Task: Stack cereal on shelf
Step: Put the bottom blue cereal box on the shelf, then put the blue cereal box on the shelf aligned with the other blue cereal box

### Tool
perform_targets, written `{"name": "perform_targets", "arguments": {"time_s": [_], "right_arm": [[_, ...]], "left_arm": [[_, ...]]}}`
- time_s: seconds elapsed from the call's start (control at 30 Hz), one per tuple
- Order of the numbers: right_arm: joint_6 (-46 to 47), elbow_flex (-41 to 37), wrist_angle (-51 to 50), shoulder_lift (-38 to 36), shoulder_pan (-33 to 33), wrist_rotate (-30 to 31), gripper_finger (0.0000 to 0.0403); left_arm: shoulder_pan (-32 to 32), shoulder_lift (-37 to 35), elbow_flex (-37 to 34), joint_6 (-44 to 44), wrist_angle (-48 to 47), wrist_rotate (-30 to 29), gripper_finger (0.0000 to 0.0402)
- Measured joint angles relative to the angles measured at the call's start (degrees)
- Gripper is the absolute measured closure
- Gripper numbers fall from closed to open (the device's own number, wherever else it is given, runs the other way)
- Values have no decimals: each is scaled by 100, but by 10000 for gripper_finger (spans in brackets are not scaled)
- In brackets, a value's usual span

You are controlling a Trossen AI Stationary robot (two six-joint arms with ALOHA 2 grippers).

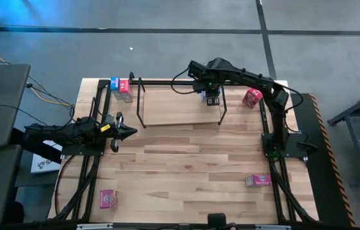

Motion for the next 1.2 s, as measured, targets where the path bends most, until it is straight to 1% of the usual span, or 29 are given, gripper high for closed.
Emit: {"name": "perform_targets", "arguments": {"time_s": [0.4, 0.5, 0.77, 0.87, 0.97, 1.2], "right_arm": [[3, 0, 110, 107, -64, 18, 298], [16, 0, 148, 109, -64, 18, 276], [100, 0, 114, 99, -64, 18, 165], [96, 0, 34, 20, -62, 15, 137], [121, 2, -23, -101, -62, -10, 125], [157, 2, 23, -555, -75, -239, 123]], "left_arm": [[-2, -1, 0, 0, 0, 0, 398], [0, -1, 0, 0, 0, 2, 398], [0, 1, -2, 0, -2, 2, 398], [0, 0, -1, 0, -1, 0, 398], [0, 1, 0, 0, 0, 0, 398], [0, 0, -1, 0, -1, 1, 398]]}}
